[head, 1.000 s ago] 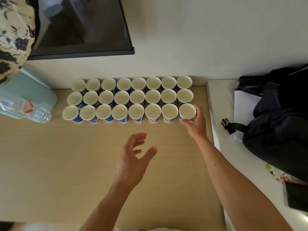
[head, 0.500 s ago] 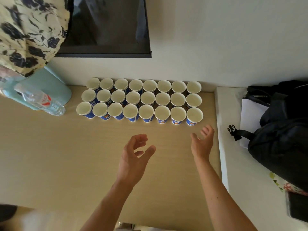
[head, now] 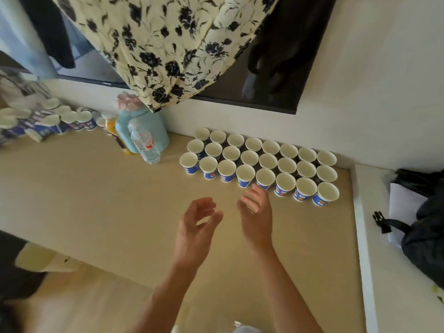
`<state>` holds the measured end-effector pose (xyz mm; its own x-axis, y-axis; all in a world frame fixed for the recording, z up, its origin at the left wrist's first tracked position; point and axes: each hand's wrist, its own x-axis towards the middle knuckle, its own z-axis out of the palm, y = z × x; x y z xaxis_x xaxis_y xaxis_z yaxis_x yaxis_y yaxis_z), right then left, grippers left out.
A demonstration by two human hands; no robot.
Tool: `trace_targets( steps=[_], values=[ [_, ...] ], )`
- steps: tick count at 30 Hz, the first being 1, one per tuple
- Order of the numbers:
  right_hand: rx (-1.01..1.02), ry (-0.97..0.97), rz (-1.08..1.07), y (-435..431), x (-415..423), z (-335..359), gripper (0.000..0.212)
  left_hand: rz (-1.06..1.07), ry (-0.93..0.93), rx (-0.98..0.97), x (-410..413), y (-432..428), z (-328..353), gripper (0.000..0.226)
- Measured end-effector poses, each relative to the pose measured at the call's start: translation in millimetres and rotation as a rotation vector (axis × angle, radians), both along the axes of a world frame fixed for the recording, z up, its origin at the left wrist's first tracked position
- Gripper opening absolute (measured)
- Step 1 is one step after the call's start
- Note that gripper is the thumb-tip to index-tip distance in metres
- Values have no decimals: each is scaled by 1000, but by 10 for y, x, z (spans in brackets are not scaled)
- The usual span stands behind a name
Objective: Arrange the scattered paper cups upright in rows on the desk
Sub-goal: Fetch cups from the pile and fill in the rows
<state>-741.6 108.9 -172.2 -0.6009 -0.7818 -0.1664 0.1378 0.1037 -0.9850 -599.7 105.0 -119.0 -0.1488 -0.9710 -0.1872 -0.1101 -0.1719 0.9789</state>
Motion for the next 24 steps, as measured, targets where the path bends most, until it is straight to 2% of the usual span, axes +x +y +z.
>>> trace_targets(
  steps=[8, 12, 17, 24],
  values=[
    [-27, -5, 340, 116, 1739, 312, 51, 220, 135, -19, 1511, 169, 135, 30],
    [-22, 8, 390, 122, 2376, 376, 76, 303, 135, -45, 2221, 187, 210, 30],
    [-36, 46, 410, -19, 2898, 379, 45, 395, 84, -42, 2949, 196, 215, 20],
    [-11, 49, 484, -462, 3558, 350, 43, 491, 110, -39, 3550, -45, 211, 31]
  ],
)
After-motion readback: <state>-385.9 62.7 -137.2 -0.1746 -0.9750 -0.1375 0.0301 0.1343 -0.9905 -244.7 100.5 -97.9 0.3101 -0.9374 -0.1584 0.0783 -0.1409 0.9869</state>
